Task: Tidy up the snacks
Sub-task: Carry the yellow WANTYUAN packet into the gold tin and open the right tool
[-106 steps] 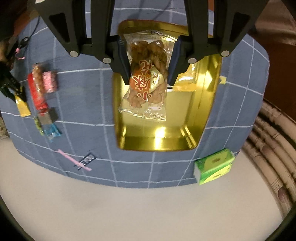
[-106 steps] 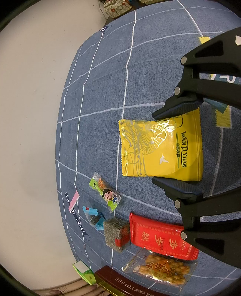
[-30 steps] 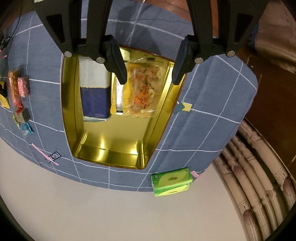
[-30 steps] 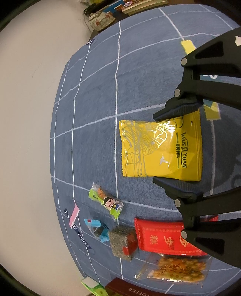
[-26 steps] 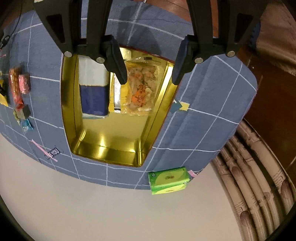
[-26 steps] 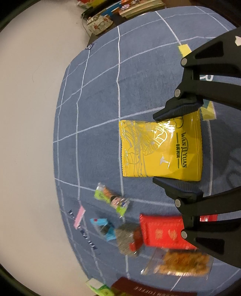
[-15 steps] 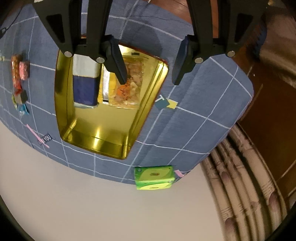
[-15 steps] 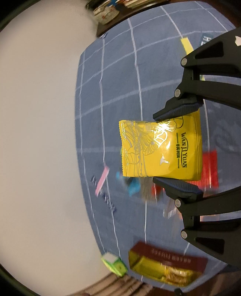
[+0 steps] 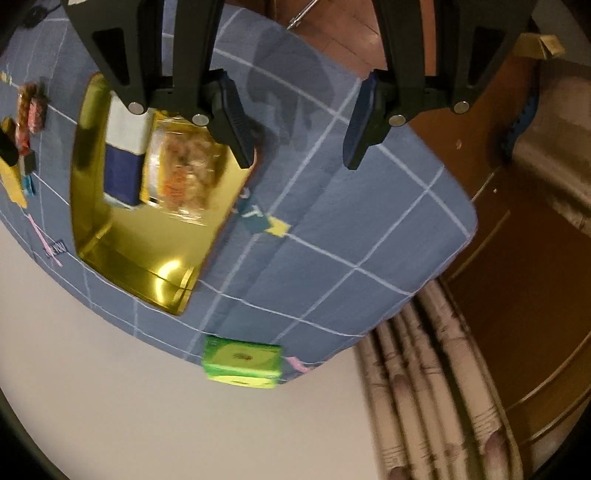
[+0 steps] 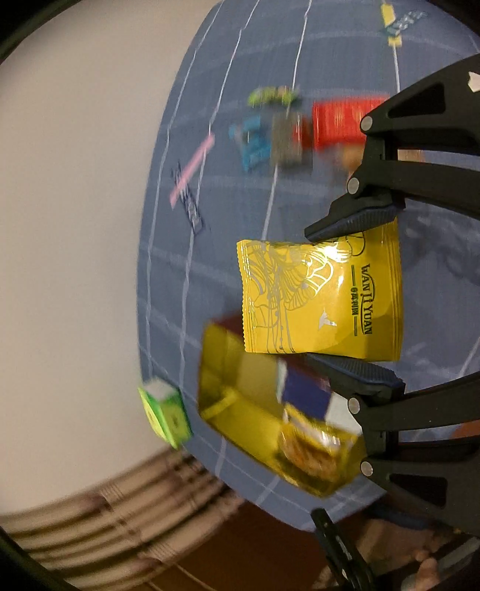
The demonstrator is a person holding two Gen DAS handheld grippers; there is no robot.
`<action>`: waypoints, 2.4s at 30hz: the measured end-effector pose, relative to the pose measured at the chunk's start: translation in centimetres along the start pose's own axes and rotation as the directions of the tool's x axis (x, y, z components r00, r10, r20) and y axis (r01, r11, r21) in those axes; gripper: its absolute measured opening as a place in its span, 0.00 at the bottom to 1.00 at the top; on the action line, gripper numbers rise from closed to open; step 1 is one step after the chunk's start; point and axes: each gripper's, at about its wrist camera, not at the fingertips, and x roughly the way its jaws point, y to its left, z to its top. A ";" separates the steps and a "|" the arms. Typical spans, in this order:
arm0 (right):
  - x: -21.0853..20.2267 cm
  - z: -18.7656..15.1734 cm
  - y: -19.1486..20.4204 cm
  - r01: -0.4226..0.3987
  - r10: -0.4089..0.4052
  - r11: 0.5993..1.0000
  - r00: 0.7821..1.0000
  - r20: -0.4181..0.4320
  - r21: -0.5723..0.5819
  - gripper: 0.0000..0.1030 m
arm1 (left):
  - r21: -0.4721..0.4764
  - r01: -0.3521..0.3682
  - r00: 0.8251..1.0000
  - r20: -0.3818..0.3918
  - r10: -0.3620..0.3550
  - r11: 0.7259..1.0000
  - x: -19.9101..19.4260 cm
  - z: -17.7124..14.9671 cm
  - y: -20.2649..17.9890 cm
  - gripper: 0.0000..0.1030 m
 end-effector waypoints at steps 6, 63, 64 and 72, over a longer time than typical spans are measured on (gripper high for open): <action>1.9 0.3 4.5 -0.033 0.032 0.996 0.999 -0.023 -0.078 0.55 | -0.057 -0.029 1.000 0.001 0.029 0.998 0.0 0.1 1.4 0.50; 5.9 -1.0 11.5 -0.102 0.084 0.967 0.993 -0.084 -0.234 0.67 | -0.078 -0.038 0.999 -0.016 0.037 0.996 0.5 0.4 1.9 0.50; 5.5 -0.9 11.3 -0.104 0.089 0.967 0.993 -0.075 -0.234 0.67 | -0.078 -0.040 0.999 -0.015 0.039 0.996 0.5 0.4 1.9 0.50; 0.1 -0.1 6.3 -0.049 0.058 0.973 0.998 0.032 -0.226 0.67 | -0.069 -0.047 0.999 0.000 0.048 0.996 0.2 0.3 1.8 0.50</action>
